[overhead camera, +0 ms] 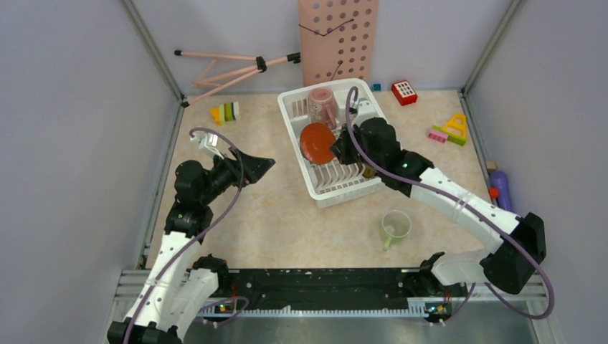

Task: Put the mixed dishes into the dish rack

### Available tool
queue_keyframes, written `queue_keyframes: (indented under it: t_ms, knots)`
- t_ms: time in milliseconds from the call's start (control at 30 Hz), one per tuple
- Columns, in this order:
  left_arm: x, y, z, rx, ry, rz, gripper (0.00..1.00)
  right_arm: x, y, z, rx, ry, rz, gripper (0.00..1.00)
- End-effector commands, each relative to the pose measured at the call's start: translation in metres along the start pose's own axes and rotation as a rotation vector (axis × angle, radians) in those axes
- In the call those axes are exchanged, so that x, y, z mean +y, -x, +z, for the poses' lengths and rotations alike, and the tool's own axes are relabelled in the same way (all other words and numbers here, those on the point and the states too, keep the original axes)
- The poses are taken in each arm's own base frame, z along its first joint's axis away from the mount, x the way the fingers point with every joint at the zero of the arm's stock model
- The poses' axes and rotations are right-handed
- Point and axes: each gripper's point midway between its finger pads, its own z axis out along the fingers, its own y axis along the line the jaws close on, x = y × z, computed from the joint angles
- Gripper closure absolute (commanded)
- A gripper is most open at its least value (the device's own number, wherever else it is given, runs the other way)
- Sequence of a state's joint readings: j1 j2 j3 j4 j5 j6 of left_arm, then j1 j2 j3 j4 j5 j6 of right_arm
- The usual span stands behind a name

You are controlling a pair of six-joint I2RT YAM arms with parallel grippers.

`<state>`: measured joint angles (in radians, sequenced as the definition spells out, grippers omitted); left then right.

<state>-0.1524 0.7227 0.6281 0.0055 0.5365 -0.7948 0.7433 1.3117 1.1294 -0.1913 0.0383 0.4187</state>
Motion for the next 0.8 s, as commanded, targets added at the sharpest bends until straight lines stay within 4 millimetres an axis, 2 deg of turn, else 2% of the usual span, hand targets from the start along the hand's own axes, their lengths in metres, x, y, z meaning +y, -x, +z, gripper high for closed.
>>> queue_keyframes:
  t_ms: [0,167,300,500,767]
  knots:
    - [0.0,0.003,0.001,-0.016,-0.012,0.053,0.12,-0.05,0.056,-0.048,-0.142,-0.322,-0.178,1.0]
    - [-0.001,0.0,0.003,0.003,-0.019,0.045,0.14,-0.083,0.058,-0.063,-0.122,-0.514,-0.242,1.0]
    - [0.0,-0.002,0.004,0.016,-0.015,0.037,0.15,-0.108,0.039,-0.063,-0.003,-0.649,-0.32,1.0]
    - [0.003,-0.006,0.004,0.035,-0.008,0.029,0.15,-0.125,0.004,-0.049,0.165,-0.704,-0.396,1.0]
    - [0.0,-0.006,0.004,0.048,-0.019,0.03,0.16,-0.138,-0.019,-0.031,0.244,-0.726,-0.465,1.0]
